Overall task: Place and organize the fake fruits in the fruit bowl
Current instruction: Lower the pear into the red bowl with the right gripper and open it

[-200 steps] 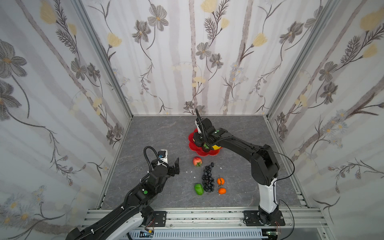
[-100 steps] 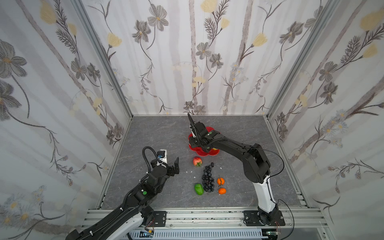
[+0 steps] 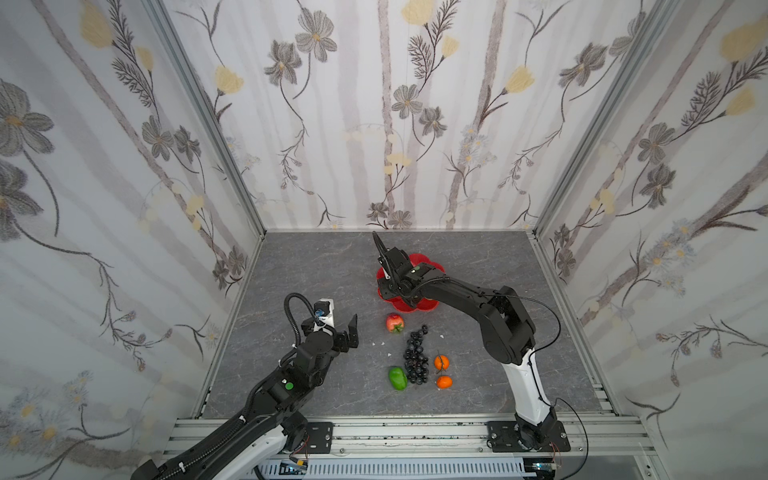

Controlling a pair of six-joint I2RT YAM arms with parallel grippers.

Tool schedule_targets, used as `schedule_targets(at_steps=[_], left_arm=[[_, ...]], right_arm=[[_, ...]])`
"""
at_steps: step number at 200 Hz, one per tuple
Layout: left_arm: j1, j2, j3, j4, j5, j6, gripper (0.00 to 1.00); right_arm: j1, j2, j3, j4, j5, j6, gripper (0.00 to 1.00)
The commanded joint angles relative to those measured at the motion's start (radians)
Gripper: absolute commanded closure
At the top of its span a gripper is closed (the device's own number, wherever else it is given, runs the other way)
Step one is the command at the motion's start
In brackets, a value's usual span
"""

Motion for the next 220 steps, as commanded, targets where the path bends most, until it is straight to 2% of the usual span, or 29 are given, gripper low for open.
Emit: schedule_targets(at_steps=[1, 61, 153, 220], left_arm=[[0.002, -0.002, -0.003, 0.015, -0.017, 0.001, 0.0], [0.002, -0.015, -0.003, 0.007, -0.026, 0.004, 0.0], [0.002, -0.02, -0.004, 0.006, -0.028, 0.004, 0.0], [0.002, 0.02, 0.008, 0.007, -0.015, -0.002, 0.0]], right_arm=[[-0.001, 0.007, 0.01, 0.023, 0.029, 0.007, 0.5], [-0.002, 0.007, 0.011, 0.015, 0.04, 0.007, 0.4], [0.032, -0.044, 0.004, 0.0, 0.039, 0.006, 0.4], [0.035, -0.128, -0.041, -0.035, 0.098, 0.005, 0.34]])
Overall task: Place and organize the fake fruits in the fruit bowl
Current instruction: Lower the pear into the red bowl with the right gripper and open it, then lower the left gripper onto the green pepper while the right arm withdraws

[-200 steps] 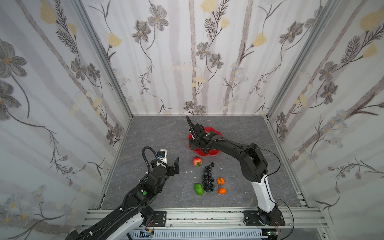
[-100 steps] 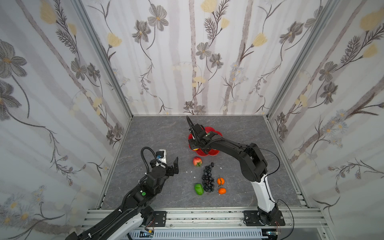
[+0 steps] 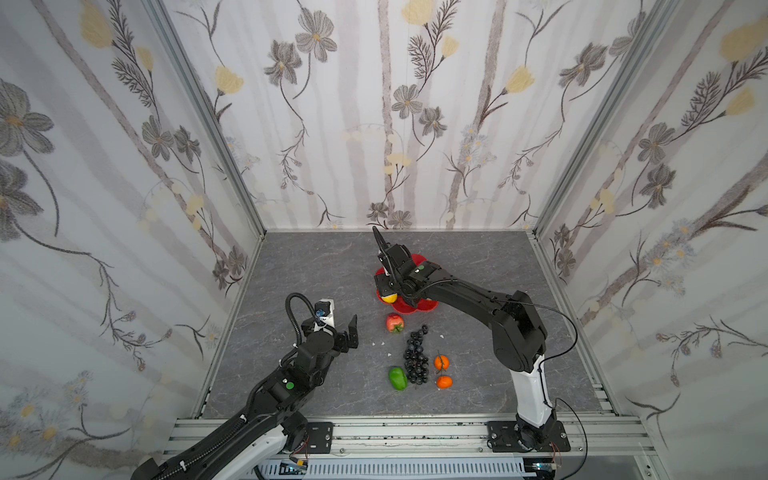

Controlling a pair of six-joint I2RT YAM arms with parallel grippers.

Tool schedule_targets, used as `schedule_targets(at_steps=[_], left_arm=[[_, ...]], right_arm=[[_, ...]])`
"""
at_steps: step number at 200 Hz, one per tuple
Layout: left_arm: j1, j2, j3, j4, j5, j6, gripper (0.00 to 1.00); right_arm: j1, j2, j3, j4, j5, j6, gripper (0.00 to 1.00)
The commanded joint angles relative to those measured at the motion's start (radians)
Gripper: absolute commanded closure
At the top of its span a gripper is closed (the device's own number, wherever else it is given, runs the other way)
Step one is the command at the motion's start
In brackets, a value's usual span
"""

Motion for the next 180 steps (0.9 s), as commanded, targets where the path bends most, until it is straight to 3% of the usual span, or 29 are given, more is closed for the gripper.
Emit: schedule_targets(at_steps=[1, 51, 137, 180], left_arm=[[0.002, 0.004, 0.008, 0.013, -0.009, -0.006, 0.0], [0.003, 0.083, 0.036, 0.013, 0.047, -0.013, 0.01], [0.002, 0.454, 0.177, 0.048, 0.379, -0.074, 0.03], [-0.024, 0.547, 0.239, 0.044, 0.424, -0.125, 0.03]], right_arm=[[0.001, -0.023, -0.012, -0.025, 0.04, 0.002, 0.34], [0.008, -0.188, -0.175, -0.004, 0.032, 0.031, 0.34], [0.013, -0.653, -0.732, 0.143, 0.048, 0.168, 0.33], [0.012, -0.837, -0.975, 0.298, 0.066, 0.249, 0.29]])
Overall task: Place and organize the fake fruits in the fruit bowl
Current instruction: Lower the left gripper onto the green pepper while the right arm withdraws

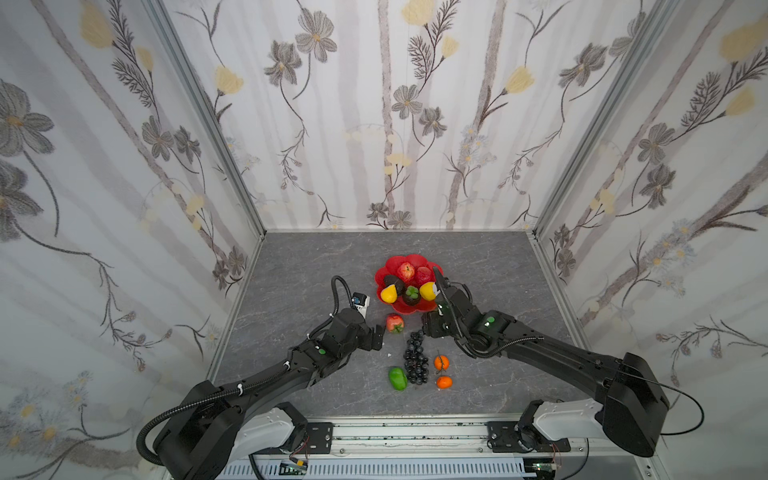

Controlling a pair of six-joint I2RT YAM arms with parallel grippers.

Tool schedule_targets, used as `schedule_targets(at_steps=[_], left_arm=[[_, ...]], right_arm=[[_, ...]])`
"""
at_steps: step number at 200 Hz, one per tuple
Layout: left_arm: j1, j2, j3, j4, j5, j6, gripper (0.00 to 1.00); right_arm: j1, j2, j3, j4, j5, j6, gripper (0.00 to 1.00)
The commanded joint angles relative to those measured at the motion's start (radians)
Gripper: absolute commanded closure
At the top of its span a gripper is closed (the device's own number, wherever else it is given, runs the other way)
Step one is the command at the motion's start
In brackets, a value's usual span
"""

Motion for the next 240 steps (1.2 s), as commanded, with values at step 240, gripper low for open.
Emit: schedule_targets(at_steps=[240], left_arm=[[-0.466, 0.202, 0.219, -0.49, -0.046, -0.372, 0.09]], right_arm=[[0.001, -0.256, -0.304, 0.247, 0.06, 0.149, 0.22]])
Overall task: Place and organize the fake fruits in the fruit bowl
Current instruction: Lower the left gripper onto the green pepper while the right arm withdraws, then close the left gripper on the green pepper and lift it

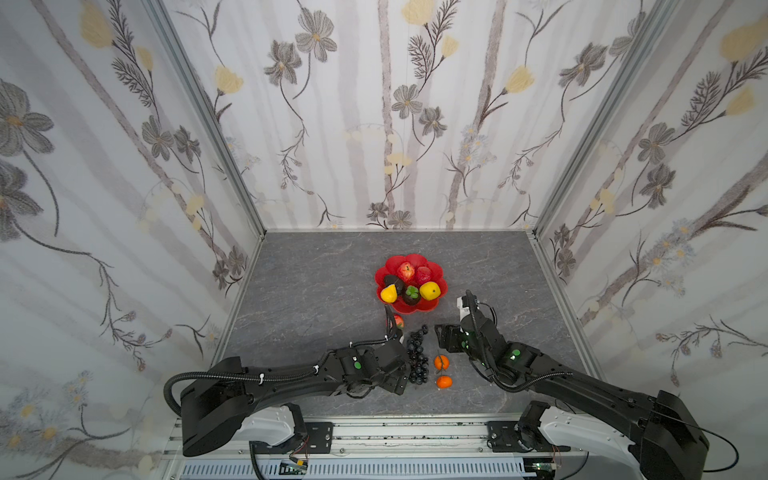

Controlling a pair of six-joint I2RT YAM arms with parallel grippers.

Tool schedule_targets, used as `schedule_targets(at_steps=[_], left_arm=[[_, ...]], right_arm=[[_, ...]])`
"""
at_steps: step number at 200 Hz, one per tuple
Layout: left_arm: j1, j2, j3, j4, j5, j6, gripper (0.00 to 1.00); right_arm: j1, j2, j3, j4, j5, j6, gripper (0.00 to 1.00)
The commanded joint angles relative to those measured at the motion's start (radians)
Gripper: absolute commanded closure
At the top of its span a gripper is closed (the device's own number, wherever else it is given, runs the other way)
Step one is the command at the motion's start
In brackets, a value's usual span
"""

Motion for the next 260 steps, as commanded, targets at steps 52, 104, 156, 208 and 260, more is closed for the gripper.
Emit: schedule_targets(at_steps=[52, 104, 156, 208, 260], left_arm=[[-0.037, 0.109, 0.049, -0.089, -0.035, -0.13, 0.15], [-0.029, 0.177, 0.11, -0.109, -0.051, -0.171, 0.18], [-0.008, 0.233, 0.142, -0.129, -0.044, -0.208, 0.29], [0.031, 0.198, 0.13, -0.113, -0.033, -0.248, 0.5], [0.08, 0.008, 0.053, -0.072, -0.067, -0.361, 0.56]], right_arm=[[0.002, 0.005, 0.0, 0.044, 0.008, 0.019, 0.22], [0.001, 0.026, 0.01, 0.051, -0.021, 0.026, 0.22], [0.001, 0.022, 0.006, 0.047, -0.035, 0.032, 0.17], [0.005, 0.025, 0.009, 0.057, -0.042, 0.042, 0.17], [0.021, 0.036, 0.005, 0.122, -0.078, 0.065, 0.17]])
